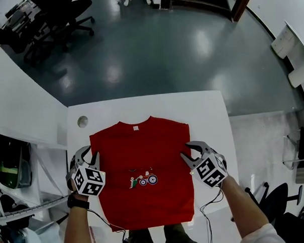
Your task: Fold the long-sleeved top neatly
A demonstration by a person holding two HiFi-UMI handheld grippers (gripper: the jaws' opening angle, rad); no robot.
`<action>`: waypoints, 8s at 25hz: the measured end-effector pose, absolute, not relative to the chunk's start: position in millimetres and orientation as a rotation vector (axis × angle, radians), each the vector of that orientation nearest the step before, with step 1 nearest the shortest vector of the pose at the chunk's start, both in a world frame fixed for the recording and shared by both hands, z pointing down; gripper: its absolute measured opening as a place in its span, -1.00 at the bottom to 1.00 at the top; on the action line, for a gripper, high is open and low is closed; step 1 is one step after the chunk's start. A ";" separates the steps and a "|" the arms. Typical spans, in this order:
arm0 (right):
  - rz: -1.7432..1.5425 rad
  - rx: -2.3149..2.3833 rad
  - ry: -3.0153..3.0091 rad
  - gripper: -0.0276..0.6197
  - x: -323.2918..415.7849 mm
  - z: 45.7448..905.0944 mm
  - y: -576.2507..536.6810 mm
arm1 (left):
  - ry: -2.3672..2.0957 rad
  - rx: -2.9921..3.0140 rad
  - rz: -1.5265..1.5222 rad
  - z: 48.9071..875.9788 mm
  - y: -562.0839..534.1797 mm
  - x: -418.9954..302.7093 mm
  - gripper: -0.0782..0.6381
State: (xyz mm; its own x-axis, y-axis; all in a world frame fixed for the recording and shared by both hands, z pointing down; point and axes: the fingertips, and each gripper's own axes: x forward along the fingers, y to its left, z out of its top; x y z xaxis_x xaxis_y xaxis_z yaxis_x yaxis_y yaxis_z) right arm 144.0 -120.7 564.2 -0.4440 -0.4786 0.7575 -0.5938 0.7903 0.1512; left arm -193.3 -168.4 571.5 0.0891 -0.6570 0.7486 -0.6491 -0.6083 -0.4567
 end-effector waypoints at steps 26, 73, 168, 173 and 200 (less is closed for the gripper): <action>0.143 0.624 -2.086 -0.52 103.0 573.6 25.9 | 0.936 -2.437 -1.679 594.3 13.3 -162.9 -0.42; -0.252 0.200 -1.828 -0.38 122.4 627.0 217.2 | 0.293 -2.145 -1.784 639.9 211.7 -163.5 -0.28; 0.295 1.098 -2.100 -0.53 169.3 526.8 -248.0 | 1.174 -2.326 -1.675 565.8 -236.0 -200.9 -0.39; 0.302 1.109 -2.122 -0.53 168.8 523.6 -242.6 | 1.203 -2.353 -1.654 564.7 -229.6 -203.1 -0.39; 0.301 1.224 -2.340 -0.55 136.7 431.5 -167.5 | 1.493 -2.824 -0.980 456.2 -156.1 -173.0 -0.46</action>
